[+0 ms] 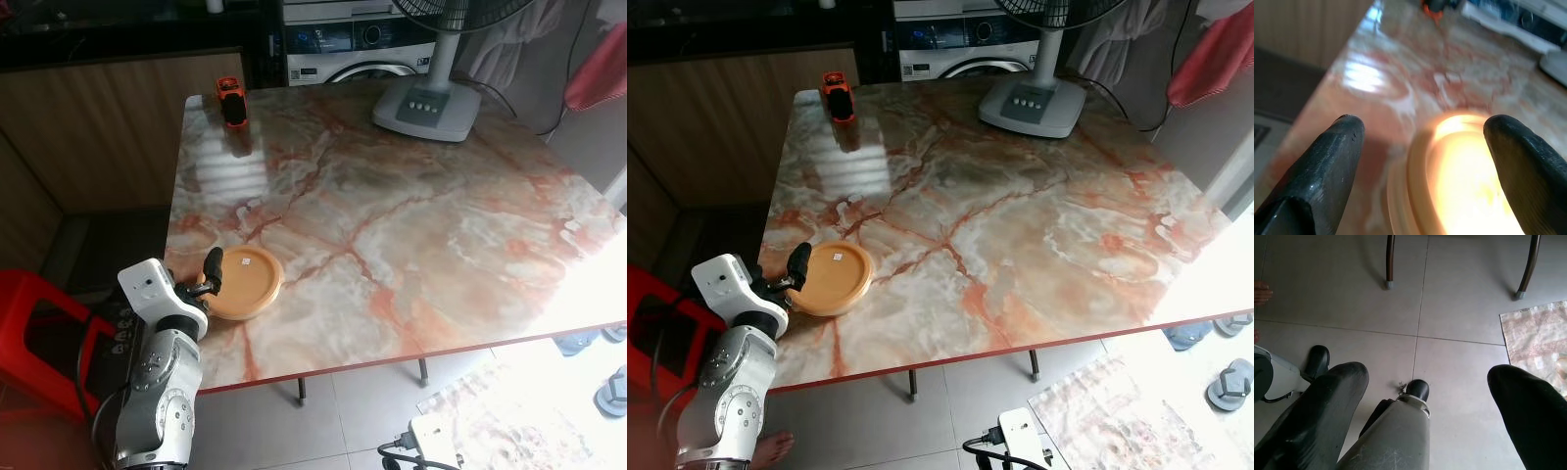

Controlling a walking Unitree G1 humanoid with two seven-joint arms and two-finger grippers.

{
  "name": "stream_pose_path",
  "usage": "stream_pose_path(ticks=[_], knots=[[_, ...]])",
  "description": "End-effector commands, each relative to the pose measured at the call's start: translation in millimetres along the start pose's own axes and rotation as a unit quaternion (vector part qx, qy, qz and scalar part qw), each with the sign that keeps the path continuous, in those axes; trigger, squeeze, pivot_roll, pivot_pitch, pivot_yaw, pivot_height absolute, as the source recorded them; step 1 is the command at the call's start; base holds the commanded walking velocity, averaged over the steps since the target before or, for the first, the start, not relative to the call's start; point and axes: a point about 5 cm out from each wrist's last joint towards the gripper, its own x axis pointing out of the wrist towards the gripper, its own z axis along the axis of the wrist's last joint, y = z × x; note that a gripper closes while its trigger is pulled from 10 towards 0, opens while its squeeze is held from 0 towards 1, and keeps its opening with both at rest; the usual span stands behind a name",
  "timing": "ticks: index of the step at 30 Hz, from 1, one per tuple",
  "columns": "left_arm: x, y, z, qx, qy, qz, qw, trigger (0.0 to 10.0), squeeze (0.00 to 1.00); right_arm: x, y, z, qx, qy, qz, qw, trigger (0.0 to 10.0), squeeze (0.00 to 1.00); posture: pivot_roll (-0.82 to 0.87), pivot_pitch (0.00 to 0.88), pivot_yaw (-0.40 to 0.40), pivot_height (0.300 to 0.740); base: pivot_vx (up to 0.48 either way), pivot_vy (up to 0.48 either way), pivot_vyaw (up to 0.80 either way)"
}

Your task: Restocking fridge

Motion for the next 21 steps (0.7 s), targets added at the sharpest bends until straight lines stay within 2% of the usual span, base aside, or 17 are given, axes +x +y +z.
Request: stream_pose_path(ticks=[1, 14, 21], knots=[[-1.4, 3.3, -10.0, -0.013, 0.024, -0.003, 1.000, 10.0, 0.00, 0.0, 1.3, -1.8, -0.002, 0.003, 0.001, 1.000, 10.0, 0.00, 0.07, 0.055, 0.020, 0.740, 0.000, 0.000, 0.00], [-0.4, 7.6, -20.0, -0.027, 0.034, -0.011, 0.999, 10.0, 0.00, -0.3, 1.1, -1.9, -0.011, 0.003, 0.003, 1.000, 10.0, 0.00, 0.07, 0.044, 0.017, 0.740, 0.000, 0.000, 0.00], [2.0, 3.0, -30.0, -0.059, 0.063, -0.043, 0.995, 10.0, 0.00, -0.3, 0.6, -1.7, -0.016, 0.004, 0.002, 1.000, 10.0, 0.00, 0.06, 0.057, 0.010, 0.740, 0.000, 0.000, 0.00]])
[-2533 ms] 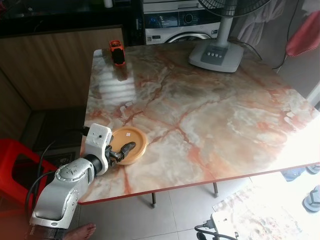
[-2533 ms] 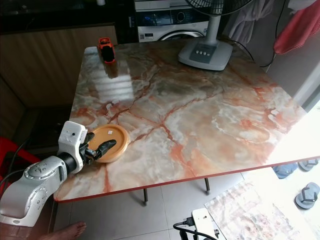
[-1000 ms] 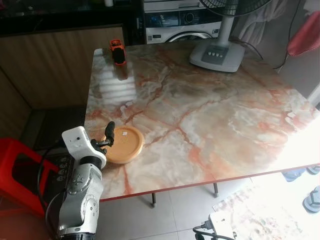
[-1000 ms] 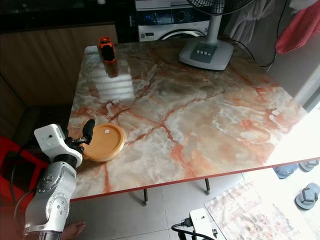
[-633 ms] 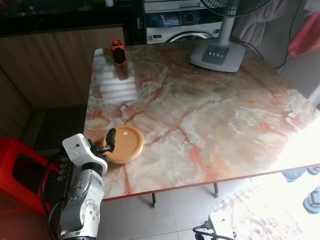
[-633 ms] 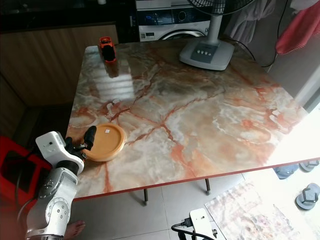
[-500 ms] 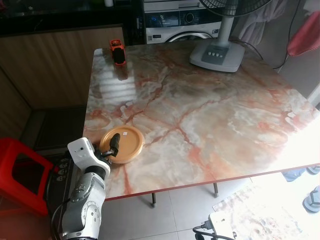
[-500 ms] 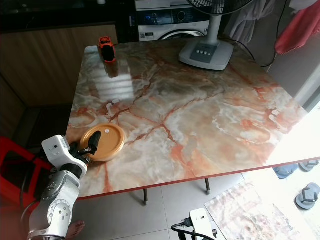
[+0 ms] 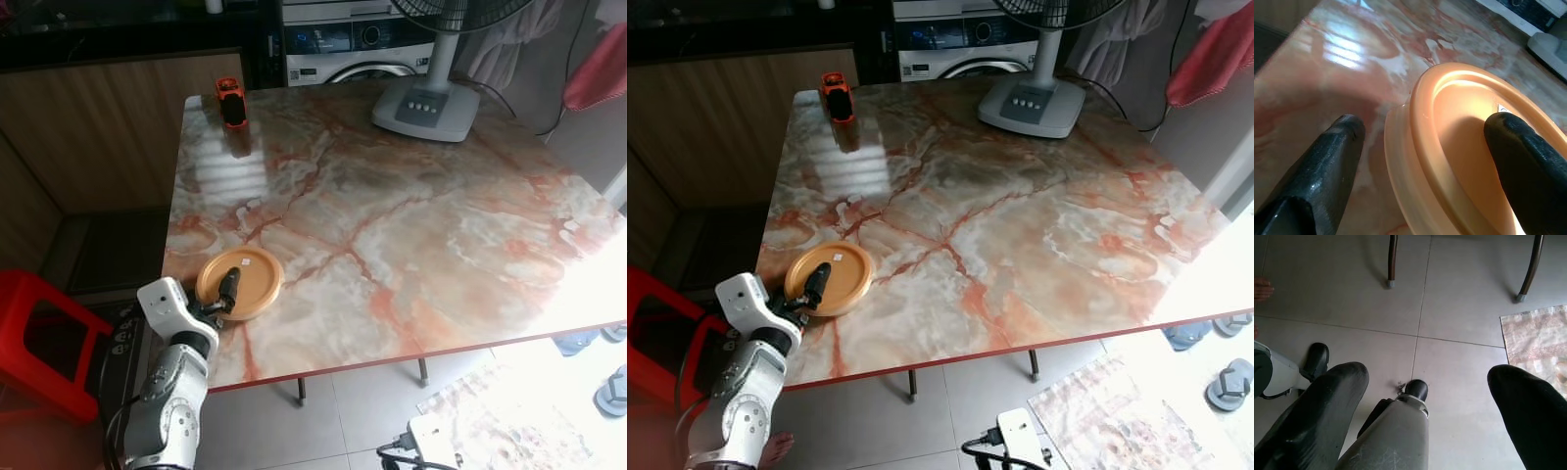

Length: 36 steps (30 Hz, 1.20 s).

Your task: Restocking fridge

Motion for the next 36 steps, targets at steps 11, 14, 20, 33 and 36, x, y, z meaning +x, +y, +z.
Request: stream_pose_path(ticks=[11, 14, 20, 33, 36], knots=[[8.7, -14.8, -14.1, -0.056, 0.062, -0.092, 0.992, 10.0, 0.00, -0.3, -0.1, -1.0, -0.013, 0.003, 0.001, 1.000, 10.0, 0.00, 0.06, 0.063, 0.006, 0.740, 0.000, 0.000, 0.00], [10.0, -16.9, -16.2, -0.048, 0.070, -0.099, 0.992, 1.3, 0.00, -0.3, -0.3, -0.8, -0.014, 0.003, 0.002, 1.000, 10.0, 0.00, 0.06, 0.065, 0.005, 0.740, 0.000, 0.000, 0.00], [10.0, -19.1, -20.7, -0.037, 0.081, -0.103, 0.991, 0.0, 0.00, -0.3, -0.6, -0.7, -0.018, 0.004, 0.002, 1.000, 10.0, 0.00, 0.06, 0.068, 0.003, 0.740, 0.000, 0.000, 0.00], [12.1, -16.6, -19.8, -0.030, 0.077, -0.100, 0.992, 0.0, 0.00, -0.2, -0.6, -0.3, -0.023, 0.004, 0.002, 1.000, 10.0, 0.00, 0.06, 0.068, 0.003, 0.740, 0.000, 0.000, 0.00], [12.8, -17.1, -18.8, -0.030, 0.073, -0.099, 0.992, 0.0, 0.00, -0.2, -0.5, -0.2, -0.022, 0.004, 0.003, 1.000, 10.0, 0.00, 0.06, 0.066, 0.003, 0.740, 0.000, 0.000, 0.00]])
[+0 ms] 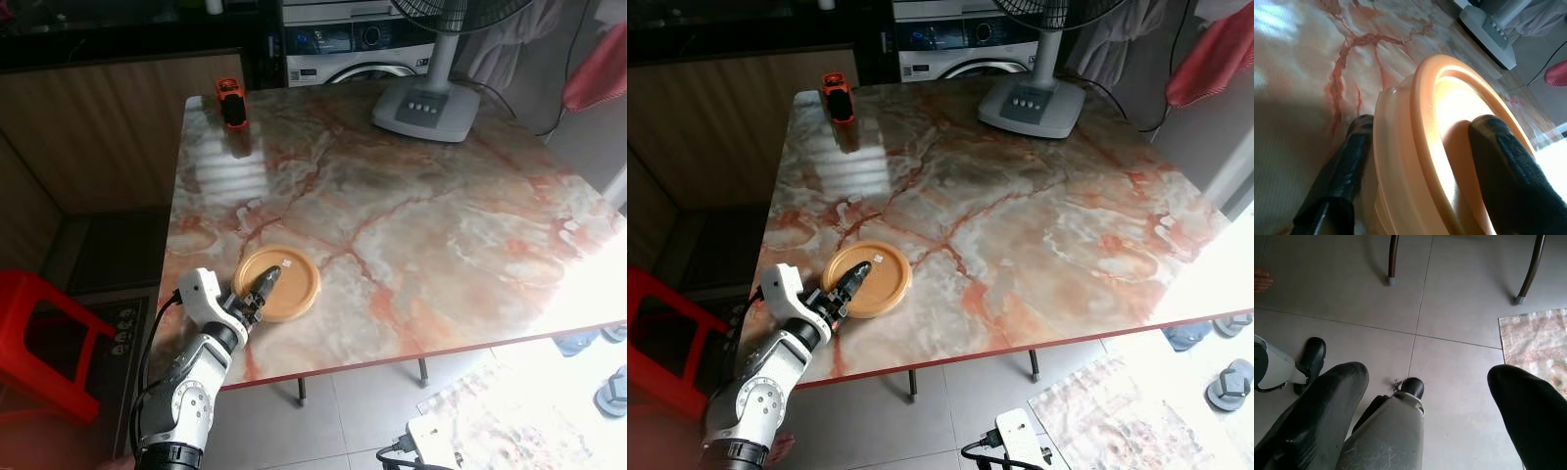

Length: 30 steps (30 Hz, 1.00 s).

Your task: Restocking fridge

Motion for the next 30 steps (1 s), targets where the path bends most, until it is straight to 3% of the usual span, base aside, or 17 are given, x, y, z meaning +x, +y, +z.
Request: stream_pose_path(ticks=[1, 20, 30], knots=[[-2.3, 8.7, -5.9, 0.010, 0.019, 0.024, 0.999, 0.0, 0.00, 0.1, 0.8, -0.3, -0.001, 0.000, 0.001, 1.000, 10.0, 0.00, 0.06, 0.066, 0.003, 0.740, 0.000, 0.000, 0.00], [7.1, 1.7, 9.0, -0.002, -0.023, 0.015, 1.000, 0.0, 0.00, -0.5, -0.9, -1.0, -0.004, 0.001, -0.002, 1.000, 10.0, 0.00, 0.05, 0.050, -0.007, 0.740, 0.000, 0.000, 0.00], [8.0, -9.9, 20.4, -0.027, -0.063, -0.009, 0.998, 0.0, 0.00, -0.8, -1.5, -1.7, -0.001, 0.001, -0.002, 1.000, 10.0, 0.00, 0.05, 0.054, -0.015, 0.740, 0.000, 0.000, 0.00]])
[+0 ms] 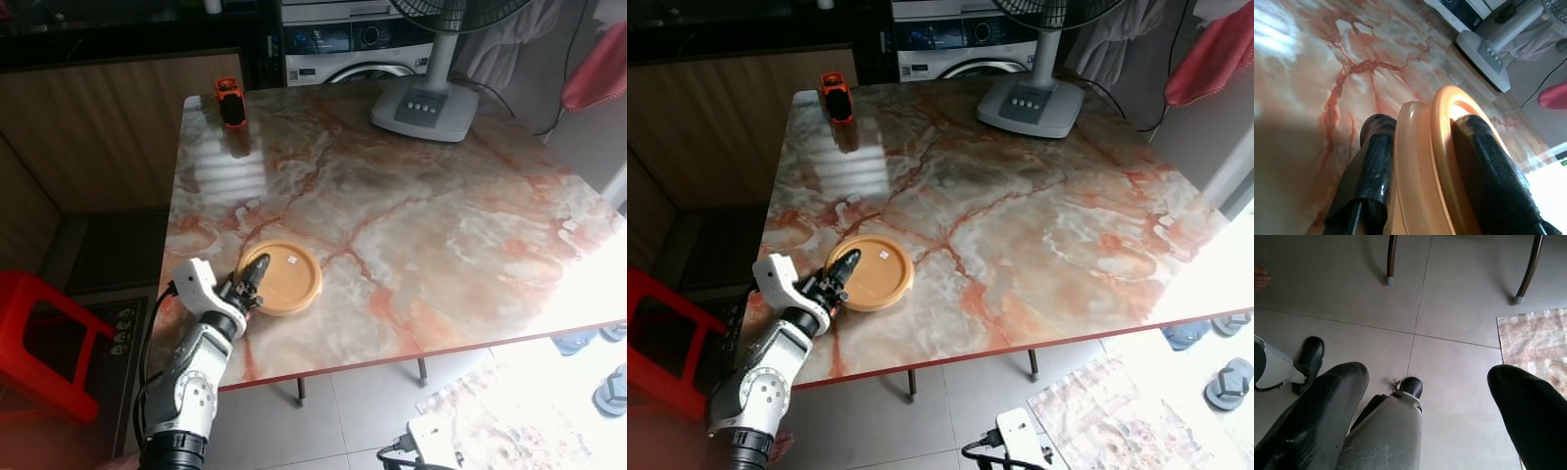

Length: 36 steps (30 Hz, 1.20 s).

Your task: Restocking fridge

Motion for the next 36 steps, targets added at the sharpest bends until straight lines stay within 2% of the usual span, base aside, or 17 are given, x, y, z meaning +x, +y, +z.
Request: stream_pose_path(ticks=[1, 3, 10, 14, 16, 17, 18, 21, 26, 29, 36], knots=[[0.9, -7.9, 11.2, 0.000, -0.024, -0.015, 1.000, 0.0, 0.00, -0.6, -0.4, -1.8, 0.001, 0.001, -0.001, 1.000, 10.0, 0.00, 0.05, 0.054, -0.015, 0.740, 0.000, 0.000, 0.00], [1.0, -10.6, 11.8, 0.007, -0.024, -0.021, 0.999, 0.0, 0.00, -0.6, -0.4, -1.9, 0.001, 0.001, -0.001, 1.000, 10.0, 0.00, 0.05, 0.054, -0.015, 0.740, 0.000, 0.000, 0.00], [0.1, -19.7, 20.8, -0.020, -0.052, -0.040, 0.998, 0.0, 0.00, -0.6, -0.4, -2.1, 0.007, 0.001, -0.001, 1.000, 10.0, 0.00, 0.05, 0.060, -0.014, 0.740, 0.000, 0.000, 0.00], [-1.7, -23.4, 25.4, -0.053, -0.065, -0.047, 0.995, 0.0, 0.00, -0.6, -0.6, -2.3, 0.009, 0.002, -0.001, 1.000, 10.0, 0.00, 0.05, 0.061, -0.016, 0.740, 0.000, 0.000, 0.00], [-3.6, -23.3, 25.5, -0.040, -0.062, -0.040, 0.996, 0.0, 0.00, -0.7, -0.9, -2.5, 0.012, 0.002, -0.002, 1.000, 10.0, 0.00, 0.05, 0.060, -0.017, 0.740, 0.000, 0.000, 0.00], [-6.0, -23.9, 25.2, -0.017, -0.059, -0.036, 0.997, 3.3, 0.00, -0.8, -1.1, -2.6, 0.014, 0.001, -0.002, 1.000, 10.0, 0.00, 0.05, 0.060, -0.017, 0.740, 0.000, 0.000, 0.00], [-9.1, -24.8, 25.3, -0.008, -0.061, -0.033, 0.998, 10.0, 0.00, -0.9, -1.2, -2.8, 0.015, 0.001, -0.003, 1.000, 10.0, 0.00, 0.05, 0.062, -0.018, 0.740, 0.000, 0.000, 0.00], [-13.6, -26.4, 28.2, -0.010, -0.070, -0.031, 0.997, 10.0, 0.00, -1.1, -1.6, -3.2, 0.016, 0.001, -0.003, 1.000, 10.0, 0.00, 0.05, 0.063, -0.019, 0.740, 0.000, 0.000, 0.00], [-24.6, -35.3, 46.8, -0.017, -0.107, -0.039, 0.993, 10.0, 0.00, -1.9, -3.0, -5.0, 0.033, -0.002, -0.009, 0.999, 10.0, 0.00, 0.06, 0.066, -0.023, 0.740, 0.000, 0.000, 0.00], [-31.6, -39.9, 49.5, 0.002, -0.107, -0.039, 0.994, 10.0, 0.00, -2.2, -3.6, -6.2, 0.041, -0.002, -0.012, 0.999, 10.0, 0.00, 0.06, 0.065, -0.023, 0.740, 0.000, 0.000, 0.00], [-38.4, -30.8, 57.7, 0.024, -0.108, -0.019, 0.994, 10.0, 0.00, -2.5, -2.6, -7.9, 0.058, -0.005, -0.016, 0.998, 10.0, 0.00, 0.05, 0.059, -0.014, 0.740, 0.000, 0.000, 0.00]])
